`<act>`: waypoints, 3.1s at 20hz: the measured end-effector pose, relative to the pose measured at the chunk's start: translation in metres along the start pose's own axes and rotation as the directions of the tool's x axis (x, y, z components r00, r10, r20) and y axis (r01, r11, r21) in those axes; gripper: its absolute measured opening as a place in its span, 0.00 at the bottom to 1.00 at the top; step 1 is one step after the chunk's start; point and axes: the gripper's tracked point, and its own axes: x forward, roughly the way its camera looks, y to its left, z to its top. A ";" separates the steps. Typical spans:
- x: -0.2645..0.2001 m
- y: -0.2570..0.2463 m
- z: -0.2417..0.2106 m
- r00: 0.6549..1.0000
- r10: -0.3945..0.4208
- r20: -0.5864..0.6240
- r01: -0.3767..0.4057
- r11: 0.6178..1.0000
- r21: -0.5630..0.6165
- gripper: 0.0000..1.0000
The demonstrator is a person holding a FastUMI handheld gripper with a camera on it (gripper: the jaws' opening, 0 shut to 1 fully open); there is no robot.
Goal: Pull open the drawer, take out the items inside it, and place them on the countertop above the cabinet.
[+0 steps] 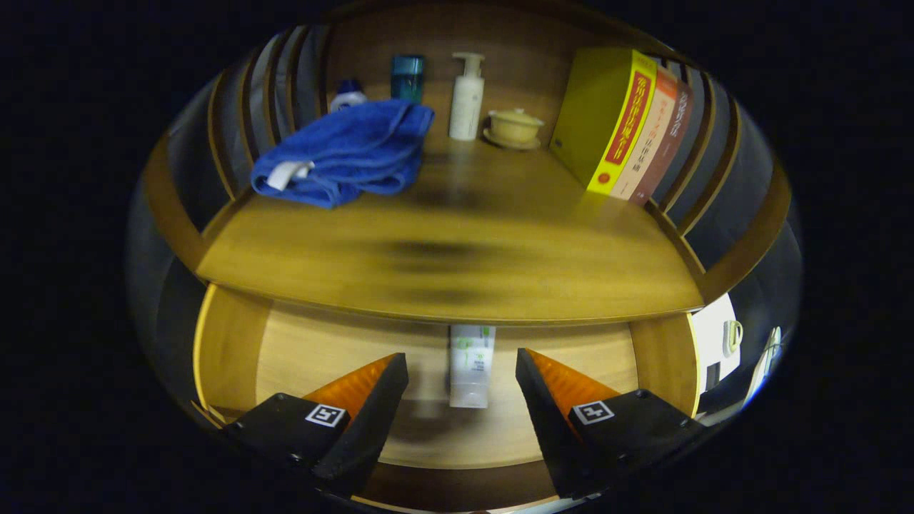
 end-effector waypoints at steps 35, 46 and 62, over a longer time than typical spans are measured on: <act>-0.021 -0.016 -0.050 0.986 0.078 -0.145 -0.063 0.993 0.102 0.30; -0.102 -0.035 -0.011 0.995 0.099 -0.003 -0.098 0.988 0.117 0.30; -0.122 -0.056 0.120 0.984 0.020 0.178 -0.049 0.985 0.164 0.30</act>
